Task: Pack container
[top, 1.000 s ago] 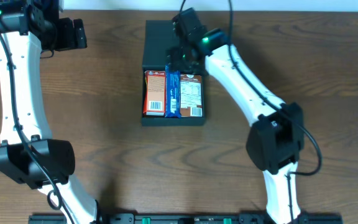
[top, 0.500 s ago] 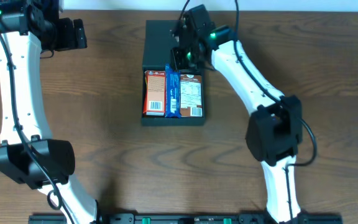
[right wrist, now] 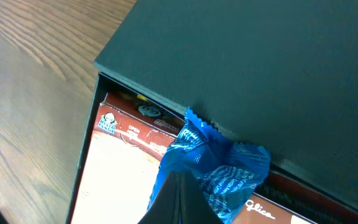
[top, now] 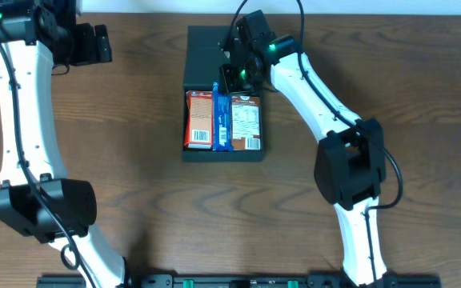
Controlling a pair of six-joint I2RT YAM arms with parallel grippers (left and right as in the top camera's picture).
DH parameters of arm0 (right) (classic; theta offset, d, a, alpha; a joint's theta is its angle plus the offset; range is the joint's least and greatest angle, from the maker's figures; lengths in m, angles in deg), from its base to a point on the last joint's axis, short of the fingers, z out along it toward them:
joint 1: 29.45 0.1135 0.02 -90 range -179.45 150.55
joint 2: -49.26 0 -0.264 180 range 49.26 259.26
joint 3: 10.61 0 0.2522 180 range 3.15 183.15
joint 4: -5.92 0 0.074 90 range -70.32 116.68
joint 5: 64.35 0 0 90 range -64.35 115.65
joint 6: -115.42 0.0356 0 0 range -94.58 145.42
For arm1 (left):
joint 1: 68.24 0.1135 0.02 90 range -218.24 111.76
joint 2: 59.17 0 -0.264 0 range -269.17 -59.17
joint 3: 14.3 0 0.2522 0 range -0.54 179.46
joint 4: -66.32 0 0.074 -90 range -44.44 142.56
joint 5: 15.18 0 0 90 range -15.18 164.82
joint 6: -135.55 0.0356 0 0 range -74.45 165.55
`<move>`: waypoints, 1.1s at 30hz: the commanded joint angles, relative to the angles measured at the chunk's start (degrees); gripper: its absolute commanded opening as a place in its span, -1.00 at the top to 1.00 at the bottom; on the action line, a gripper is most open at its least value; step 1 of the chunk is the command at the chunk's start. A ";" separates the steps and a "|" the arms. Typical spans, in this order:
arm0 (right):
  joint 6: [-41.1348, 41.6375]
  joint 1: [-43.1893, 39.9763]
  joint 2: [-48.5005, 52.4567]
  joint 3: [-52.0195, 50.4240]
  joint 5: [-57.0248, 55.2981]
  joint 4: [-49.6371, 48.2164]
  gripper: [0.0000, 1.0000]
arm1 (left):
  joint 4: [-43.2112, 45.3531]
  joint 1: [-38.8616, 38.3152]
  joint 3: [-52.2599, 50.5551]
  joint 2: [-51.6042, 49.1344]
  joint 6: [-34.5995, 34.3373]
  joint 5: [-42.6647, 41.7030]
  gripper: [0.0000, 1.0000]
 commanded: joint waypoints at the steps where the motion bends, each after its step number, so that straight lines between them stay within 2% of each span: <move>1: -1.14 -0.13 3.17 0.37 -0.98 0.35 0.97 | 0.02 0.20 0.04 -0.55 0.59 -0.02 -0.91; 11: -1.16 -0.57 3.56 0.59 0.04 0.11 0.97 | 0.00 0.20 0.04 -0.55 0.59 -0.02 -0.91; 17: -2.23 -2.80 -0.04 3.87 1.20 0.39 0.98 | 0.00 0.20 0.04 -0.55 0.59 -0.02 -0.90; 24: -8.76 -4.37 -8.22 5.40 -0.02 2.93 0.97 | 0.37 0.20 0.04 -0.55 0.57 -0.02 -0.90; 28: -14.80 -4.37 -9.73 5.40 0.20 9.94 0.97 | 0.59 0.17 0.04 -0.55 0.55 -0.07 -0.91; 33: -23.69 -3.74 -9.57 4.26 5.84 19.67 0.97 | 1.03 0.17 0.04 -0.55 0.11 -0.09 -0.90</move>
